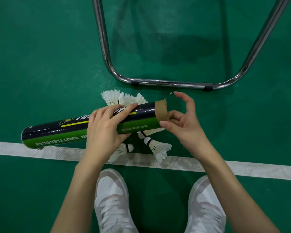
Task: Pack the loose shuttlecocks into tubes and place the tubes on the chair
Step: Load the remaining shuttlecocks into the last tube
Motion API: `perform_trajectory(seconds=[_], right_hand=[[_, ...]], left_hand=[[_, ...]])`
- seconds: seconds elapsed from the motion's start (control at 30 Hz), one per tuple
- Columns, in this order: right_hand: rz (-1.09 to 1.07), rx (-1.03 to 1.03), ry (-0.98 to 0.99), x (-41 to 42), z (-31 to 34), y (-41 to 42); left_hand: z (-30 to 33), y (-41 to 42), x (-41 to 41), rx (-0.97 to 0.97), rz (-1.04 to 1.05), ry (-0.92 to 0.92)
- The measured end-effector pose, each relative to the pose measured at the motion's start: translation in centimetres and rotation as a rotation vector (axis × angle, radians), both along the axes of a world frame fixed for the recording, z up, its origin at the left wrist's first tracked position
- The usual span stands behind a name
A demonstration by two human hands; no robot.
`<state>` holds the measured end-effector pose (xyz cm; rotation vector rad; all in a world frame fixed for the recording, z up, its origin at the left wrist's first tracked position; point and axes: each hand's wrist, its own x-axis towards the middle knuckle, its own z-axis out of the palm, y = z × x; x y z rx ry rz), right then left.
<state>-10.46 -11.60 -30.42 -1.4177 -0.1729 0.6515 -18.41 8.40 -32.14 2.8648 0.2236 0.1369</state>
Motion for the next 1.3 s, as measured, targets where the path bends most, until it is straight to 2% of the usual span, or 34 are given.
perform_trajectory(seconds=[0.67, 0.93, 1.1, 1.3], right_hand=[[0.111, 0.035, 0.047, 0.0, 0.0, -0.2], [0.212, -0.022, 0.014, 0.1, -0.4, -0.2], [0.067, -0.065, -0.006, 0.1, -0.5, -1.3], [-0.05, -0.33, -0.044, 0.4, -3.5, -2.0]], left_hand=[[0.1, 0.1, -0.2, 0.021, -0.017, -0.008], [0.2, 0.2, -0.1, 0.039, -0.021, -0.02], [-0.1, 0.6, -0.3, 0.037, 0.0, -0.02], [-0.1, 1.9, -0.9, 0.054, 0.048, -0.009]])
